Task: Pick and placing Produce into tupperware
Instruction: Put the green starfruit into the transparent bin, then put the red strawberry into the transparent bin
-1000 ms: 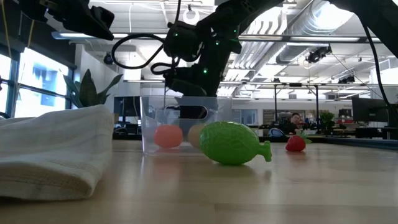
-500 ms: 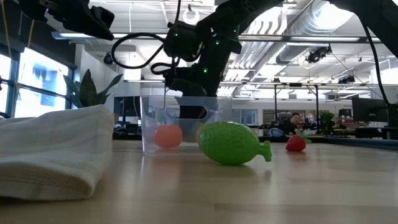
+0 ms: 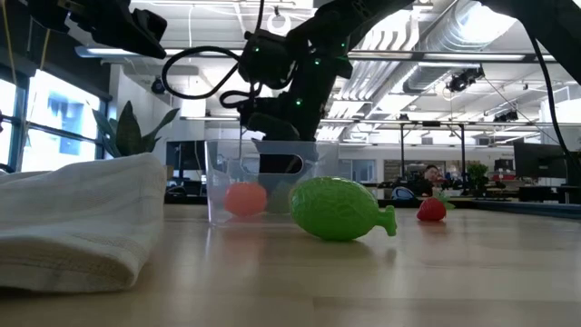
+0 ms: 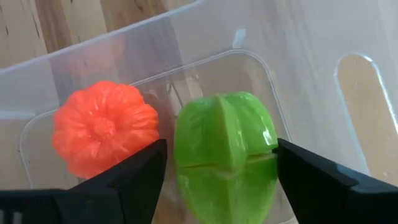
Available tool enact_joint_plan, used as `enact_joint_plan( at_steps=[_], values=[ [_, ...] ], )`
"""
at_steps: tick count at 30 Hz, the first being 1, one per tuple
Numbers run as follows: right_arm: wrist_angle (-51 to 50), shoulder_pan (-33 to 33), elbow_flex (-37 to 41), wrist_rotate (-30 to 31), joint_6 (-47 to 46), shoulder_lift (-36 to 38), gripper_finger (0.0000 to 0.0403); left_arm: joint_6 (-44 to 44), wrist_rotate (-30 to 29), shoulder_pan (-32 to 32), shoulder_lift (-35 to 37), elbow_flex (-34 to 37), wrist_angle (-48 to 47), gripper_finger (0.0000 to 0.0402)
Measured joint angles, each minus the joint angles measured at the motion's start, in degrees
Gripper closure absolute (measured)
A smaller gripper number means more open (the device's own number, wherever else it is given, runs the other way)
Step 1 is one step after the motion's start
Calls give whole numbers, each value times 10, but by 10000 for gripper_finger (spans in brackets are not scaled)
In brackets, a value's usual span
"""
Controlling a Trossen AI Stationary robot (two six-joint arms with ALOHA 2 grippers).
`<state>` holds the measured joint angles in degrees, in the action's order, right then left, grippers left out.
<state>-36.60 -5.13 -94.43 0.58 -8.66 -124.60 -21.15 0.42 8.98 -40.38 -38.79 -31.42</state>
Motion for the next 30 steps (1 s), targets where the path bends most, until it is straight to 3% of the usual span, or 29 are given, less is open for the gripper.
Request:
enact_joint_plan(
  at_steps=[6, 11, 21, 30],
  values=[
    [-4, 1, -2, 0, -1, 1, 124, 0, 0, 0, 0, 0, 0, 399],
    [-51, 4, -49, 0, 1, 3, 132, 0, 0, 0, 0, 0, 0, 399],
    [-254, 3, -165, 35, -4, 3, 133, 0, 0, 0, 0, 0, 0, 399],
    [-431, 4, -183, 74, -43, 3, 133, 0, 0, 0, 0, 0, 0, 399]
  ],
)
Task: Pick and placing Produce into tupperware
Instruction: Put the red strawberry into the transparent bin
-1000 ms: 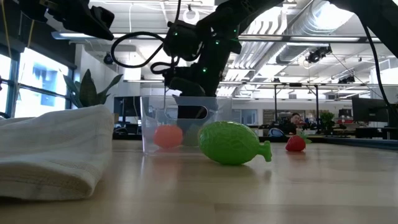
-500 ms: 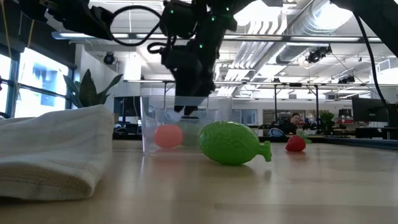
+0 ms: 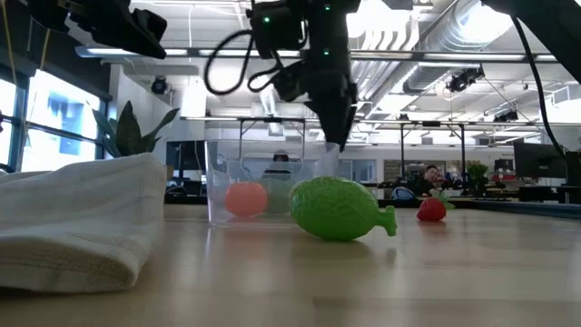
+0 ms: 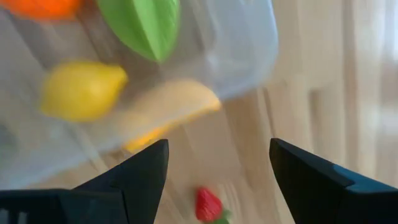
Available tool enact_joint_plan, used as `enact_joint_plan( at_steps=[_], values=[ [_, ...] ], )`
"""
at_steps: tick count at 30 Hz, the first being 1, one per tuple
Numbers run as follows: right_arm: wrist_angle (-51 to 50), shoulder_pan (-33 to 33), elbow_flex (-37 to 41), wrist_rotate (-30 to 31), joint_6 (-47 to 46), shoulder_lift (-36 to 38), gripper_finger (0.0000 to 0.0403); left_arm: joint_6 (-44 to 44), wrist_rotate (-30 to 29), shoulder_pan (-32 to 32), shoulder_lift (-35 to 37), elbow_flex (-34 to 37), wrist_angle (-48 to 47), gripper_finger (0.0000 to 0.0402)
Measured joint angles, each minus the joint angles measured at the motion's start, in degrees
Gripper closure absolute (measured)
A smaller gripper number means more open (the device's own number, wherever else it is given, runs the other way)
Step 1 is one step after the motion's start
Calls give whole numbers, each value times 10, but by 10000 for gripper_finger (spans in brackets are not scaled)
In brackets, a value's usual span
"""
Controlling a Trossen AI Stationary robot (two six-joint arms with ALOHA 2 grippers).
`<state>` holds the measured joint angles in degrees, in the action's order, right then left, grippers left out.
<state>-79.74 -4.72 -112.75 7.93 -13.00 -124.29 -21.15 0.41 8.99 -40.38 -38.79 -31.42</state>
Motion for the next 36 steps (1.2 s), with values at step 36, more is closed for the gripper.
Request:
enact_joint_plan(
  at_steps=[36],
  values=[
    [223, 32, 469, -100, -30, 351, 133, 0, 0, 0, 0, 0, 0, 399]
  ],
)
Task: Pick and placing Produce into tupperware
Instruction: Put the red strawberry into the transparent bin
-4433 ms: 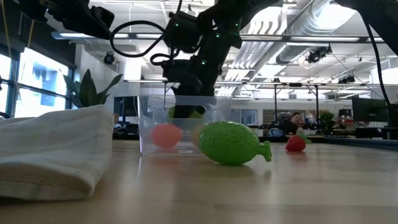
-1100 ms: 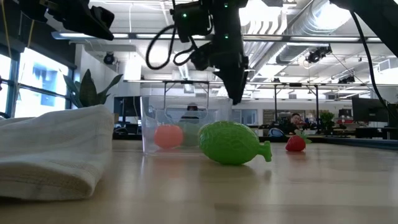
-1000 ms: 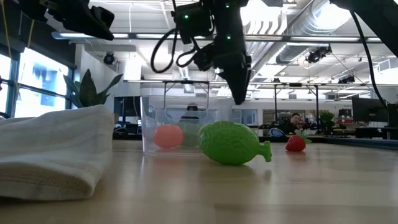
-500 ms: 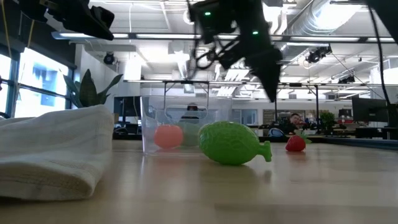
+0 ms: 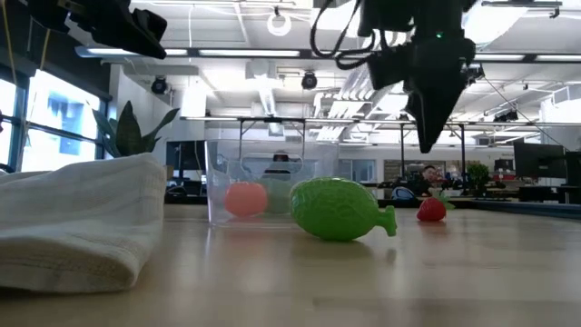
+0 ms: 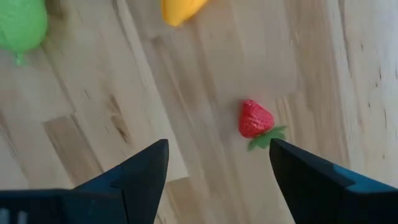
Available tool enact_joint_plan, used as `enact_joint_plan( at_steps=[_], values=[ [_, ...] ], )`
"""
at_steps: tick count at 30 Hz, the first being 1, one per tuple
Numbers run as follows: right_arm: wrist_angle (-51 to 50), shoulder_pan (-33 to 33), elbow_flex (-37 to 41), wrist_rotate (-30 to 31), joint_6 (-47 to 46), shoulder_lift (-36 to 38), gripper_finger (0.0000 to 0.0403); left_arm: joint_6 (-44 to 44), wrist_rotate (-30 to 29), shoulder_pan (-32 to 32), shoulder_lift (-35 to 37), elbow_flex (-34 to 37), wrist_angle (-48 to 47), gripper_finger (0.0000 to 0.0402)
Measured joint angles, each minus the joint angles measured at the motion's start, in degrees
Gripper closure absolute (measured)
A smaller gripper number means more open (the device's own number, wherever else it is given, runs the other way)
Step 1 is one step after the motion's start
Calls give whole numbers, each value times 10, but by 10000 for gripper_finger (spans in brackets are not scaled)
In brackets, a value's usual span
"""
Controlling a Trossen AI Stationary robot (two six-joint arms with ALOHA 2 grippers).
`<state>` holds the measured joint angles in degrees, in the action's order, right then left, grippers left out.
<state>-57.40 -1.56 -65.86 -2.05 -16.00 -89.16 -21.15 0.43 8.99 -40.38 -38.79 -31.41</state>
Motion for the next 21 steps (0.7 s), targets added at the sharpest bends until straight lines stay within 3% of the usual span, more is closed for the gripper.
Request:
enact_joint_plan(
  at_steps=[10, 21],
  values=[
    [40, -36, 65, 8, 58, -1, 133, 0, 0, 0, 0, 0, 0, 399],
    [85, -63, 68, 36, 119, -55, 133, 0, 0, 0, 0, 0, 0, 399]
  ],
)
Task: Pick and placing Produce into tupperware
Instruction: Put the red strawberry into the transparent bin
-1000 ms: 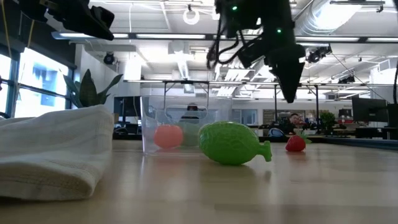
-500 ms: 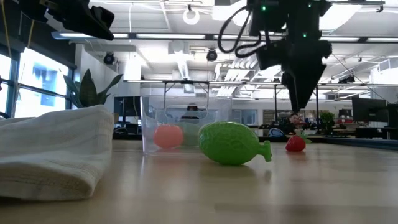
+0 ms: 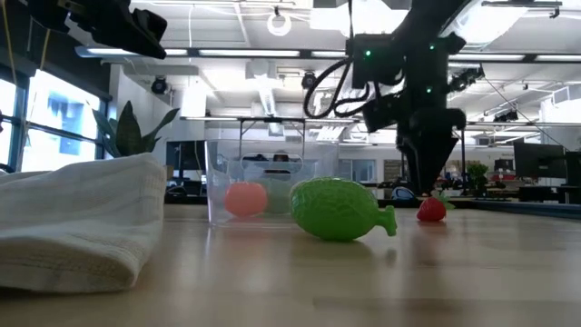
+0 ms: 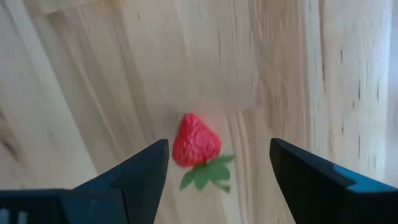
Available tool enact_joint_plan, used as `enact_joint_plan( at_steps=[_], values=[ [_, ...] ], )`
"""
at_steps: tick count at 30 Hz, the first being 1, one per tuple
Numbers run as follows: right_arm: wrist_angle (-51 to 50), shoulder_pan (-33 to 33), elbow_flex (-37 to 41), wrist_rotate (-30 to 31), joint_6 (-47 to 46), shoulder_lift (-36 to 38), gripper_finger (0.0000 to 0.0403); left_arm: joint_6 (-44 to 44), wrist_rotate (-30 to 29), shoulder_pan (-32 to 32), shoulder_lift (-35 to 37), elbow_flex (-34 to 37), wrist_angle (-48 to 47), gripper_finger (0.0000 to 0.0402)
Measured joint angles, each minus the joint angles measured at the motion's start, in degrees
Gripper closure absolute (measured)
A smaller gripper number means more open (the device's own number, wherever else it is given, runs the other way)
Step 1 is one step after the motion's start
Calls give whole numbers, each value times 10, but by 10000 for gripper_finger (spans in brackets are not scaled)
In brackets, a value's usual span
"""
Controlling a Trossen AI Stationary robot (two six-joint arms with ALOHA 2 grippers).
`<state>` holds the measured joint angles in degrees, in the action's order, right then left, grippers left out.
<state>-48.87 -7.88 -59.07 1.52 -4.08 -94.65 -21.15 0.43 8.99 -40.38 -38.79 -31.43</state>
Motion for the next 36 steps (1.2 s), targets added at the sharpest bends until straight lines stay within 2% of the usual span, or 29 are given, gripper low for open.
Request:
enact_joint_plan(
  at_steps=[15, 31, 36],
  values=[
    [12, 0, 0, 6, 33, -77, 133, 0, 0, 0, 0, 0, 0, 399],
    [20, 0, -1, 4, 61, -81, 134, 0, 0, 0, 0, 0, 0, 399],
    [20, 0, -1, 2, 58, -81, 152, 0, 0, 0, 0, 0, 0, 399]
  ],
)
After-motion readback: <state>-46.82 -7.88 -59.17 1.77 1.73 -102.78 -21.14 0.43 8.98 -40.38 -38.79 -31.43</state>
